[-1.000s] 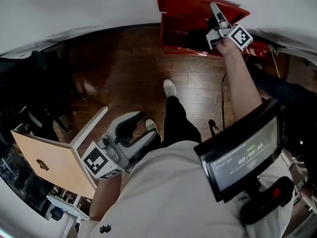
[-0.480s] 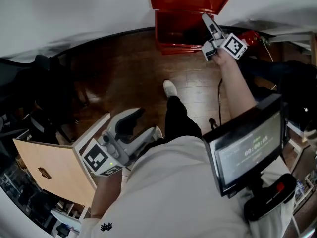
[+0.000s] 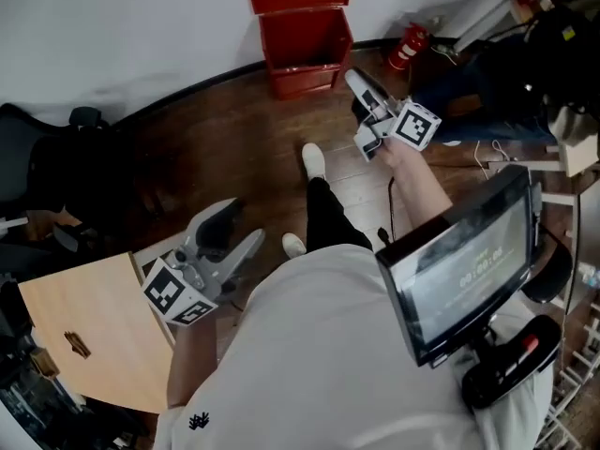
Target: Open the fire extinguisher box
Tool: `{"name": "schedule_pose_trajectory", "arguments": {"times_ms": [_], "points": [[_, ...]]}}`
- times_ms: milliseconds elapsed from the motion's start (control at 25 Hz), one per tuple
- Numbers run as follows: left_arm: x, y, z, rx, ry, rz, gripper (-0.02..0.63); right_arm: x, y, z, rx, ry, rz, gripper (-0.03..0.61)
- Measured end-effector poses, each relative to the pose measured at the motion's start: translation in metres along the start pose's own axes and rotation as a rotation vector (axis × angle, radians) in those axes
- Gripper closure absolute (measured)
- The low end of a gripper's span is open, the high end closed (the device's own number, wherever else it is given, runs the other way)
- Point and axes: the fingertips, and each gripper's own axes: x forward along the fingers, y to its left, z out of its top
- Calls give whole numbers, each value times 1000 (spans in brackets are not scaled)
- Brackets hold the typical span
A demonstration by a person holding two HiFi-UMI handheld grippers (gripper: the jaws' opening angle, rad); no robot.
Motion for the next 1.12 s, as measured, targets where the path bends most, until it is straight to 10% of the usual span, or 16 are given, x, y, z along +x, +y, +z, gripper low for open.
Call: {"name": "schedule_pose_trajectory", "arguments": {"times_ms": [360,1120], "points": [[-42,184,-7,-125,5,201,423,151,-14,-116,80,287,96,448],[50,13,-60,-139,25,144,430,-64,115,-49,-96,338,227,449]]}}
